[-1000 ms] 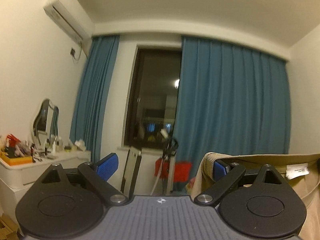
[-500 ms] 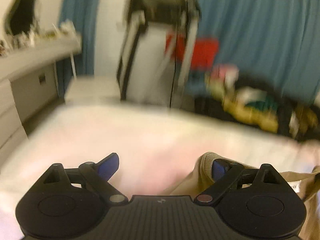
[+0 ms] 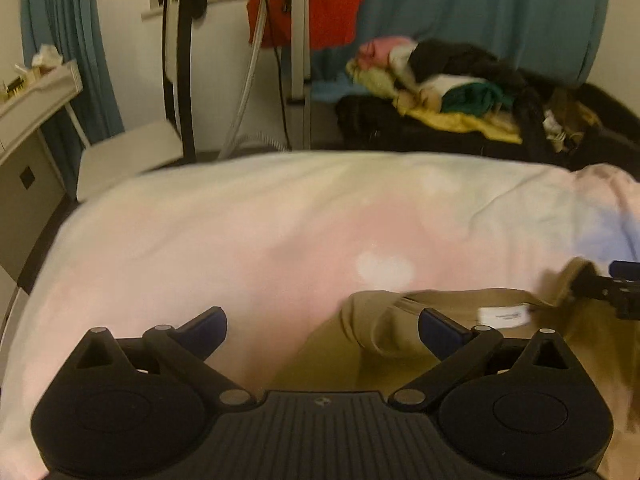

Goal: Fold clothes

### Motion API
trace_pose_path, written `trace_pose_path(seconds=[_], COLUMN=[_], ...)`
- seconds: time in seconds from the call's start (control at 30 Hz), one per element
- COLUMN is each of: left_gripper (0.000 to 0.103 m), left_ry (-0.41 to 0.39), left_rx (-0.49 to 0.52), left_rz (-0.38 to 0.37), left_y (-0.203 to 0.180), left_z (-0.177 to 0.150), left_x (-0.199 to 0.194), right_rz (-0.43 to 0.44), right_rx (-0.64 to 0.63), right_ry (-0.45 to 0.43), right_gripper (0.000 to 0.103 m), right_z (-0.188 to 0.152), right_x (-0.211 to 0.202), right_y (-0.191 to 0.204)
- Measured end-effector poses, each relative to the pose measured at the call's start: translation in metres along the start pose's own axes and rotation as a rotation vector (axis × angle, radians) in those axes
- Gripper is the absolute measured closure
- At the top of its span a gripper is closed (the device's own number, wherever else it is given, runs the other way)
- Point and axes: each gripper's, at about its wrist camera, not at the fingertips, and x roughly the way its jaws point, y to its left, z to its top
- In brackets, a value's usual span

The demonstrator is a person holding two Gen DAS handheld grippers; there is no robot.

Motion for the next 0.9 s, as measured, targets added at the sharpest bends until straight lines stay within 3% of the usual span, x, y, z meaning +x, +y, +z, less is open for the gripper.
trace_pose_path(seconds=[0.13,0.3,0.43,0.6,0.73,0.9], left_gripper=[0.000,0.000,0.001,0.003,0.003,0.003], left_ry=[-0.090,-0.197,-0.305,-0.371,-0.389,-0.335], left_rx=[0.002,-0.082,-0.135,-0.172,-0.170,-0.220], left_rz=[0.032,0.030,-0.019,-0.049,-0.059,-0.056], left_y=[-0.006,-0.026,-0.037,-0.054,-0.067,-0.061], left_z=[-0.020,-0.063,-0.118,-0.189,-0.242,-0.282], left_x=[-0.060,-0.165,-0.261,-0.359,-0.412,-0.422], right_rz=[0.016,0.052,0.077,0.116,0.136,0.148], right_rx=[0.026,0.059,0.078,0.111,0.156,0.175], right_ry=[-0.051,-0.152,-0.238,-0.326,-0.338,-0.315], right_gripper=[0.019,0.019,0.019,0.019,0.019,0.019], right_z=[-0.008,-0.040,-0.076,-0.138,-0.191,-0.236], right_x=[-0.039,-0.128,-0.212,-0.309,-0.362,-0.392], right_y=[0.005,0.020,0.030,0.036,0.034,0.032])
